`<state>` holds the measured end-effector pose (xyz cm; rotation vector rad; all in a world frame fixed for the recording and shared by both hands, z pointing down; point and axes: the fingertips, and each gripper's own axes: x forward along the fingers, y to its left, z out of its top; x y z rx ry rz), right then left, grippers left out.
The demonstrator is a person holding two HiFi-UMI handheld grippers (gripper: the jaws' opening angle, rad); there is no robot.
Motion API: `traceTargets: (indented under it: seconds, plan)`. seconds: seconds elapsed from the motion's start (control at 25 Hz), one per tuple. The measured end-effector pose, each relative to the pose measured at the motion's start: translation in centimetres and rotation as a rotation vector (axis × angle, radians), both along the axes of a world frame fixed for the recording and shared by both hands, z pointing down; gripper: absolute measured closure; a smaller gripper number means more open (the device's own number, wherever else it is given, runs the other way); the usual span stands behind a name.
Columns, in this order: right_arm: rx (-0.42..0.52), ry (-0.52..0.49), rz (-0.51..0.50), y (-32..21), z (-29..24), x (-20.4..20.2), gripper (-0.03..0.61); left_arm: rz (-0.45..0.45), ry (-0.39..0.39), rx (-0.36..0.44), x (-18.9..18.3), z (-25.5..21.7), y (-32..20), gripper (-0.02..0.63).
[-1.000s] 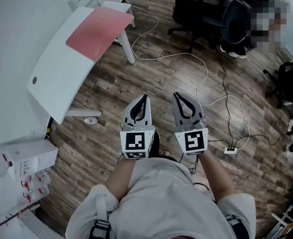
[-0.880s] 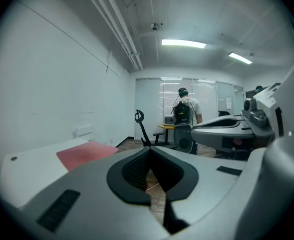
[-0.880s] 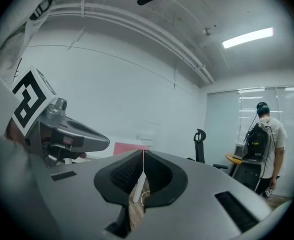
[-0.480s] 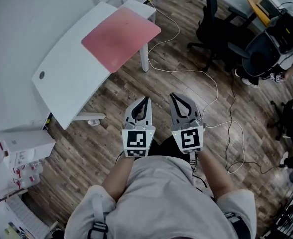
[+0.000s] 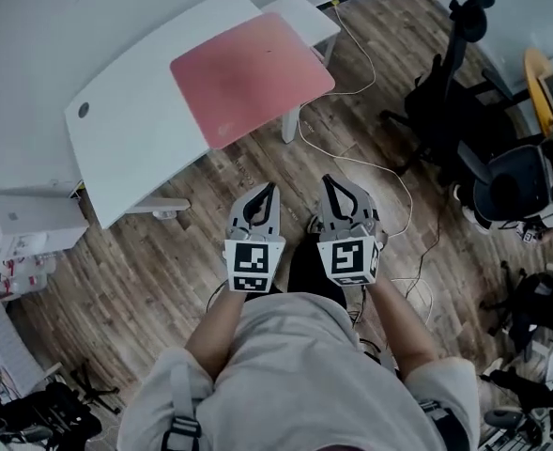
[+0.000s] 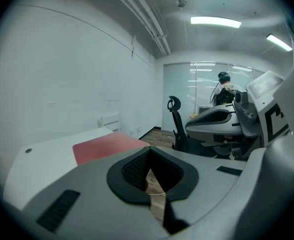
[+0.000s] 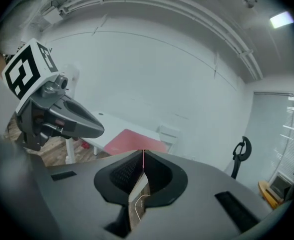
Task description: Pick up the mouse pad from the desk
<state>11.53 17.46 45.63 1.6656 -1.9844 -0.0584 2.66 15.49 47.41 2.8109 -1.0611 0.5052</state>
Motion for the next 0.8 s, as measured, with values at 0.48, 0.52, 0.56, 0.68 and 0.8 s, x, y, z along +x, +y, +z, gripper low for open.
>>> traceTargets:
  seconds: [0.48, 0.52, 0.56, 0.68, 0.8]
  plan:
    - [-0.078, 0.186, -0.253, -8.5, 5.9, 8.5, 0.537, -0.250, -0.183, -0.071, 4.6, 8.3, -6.1, 0.601]
    - [-0.082, 0.207, -0.266, -9.1, 6.8, 8.9, 0.537, -0.263, -0.198, -0.068, 4.6, 9.0, -6.6, 0.601]
    - [-0.085, 0.229, -0.277, -9.7, 7.6, 9.2, 0.537, -0.276, -0.213, -0.066, 4.7, 9.6, -7.2, 0.601]
    - [-0.096, 0.292, -0.299, -11.3, 10.1, 9.9, 0.537, -0.319, -0.279, -0.091, 4.1, 12.0, -8.6, 0.601]
    - [-0.117, 0.349, -0.329, -12.9, 12.5, 9.6, 0.535, -0.370, -0.365, -0.112, 2.7, 14.4, -10.4, 0.601]
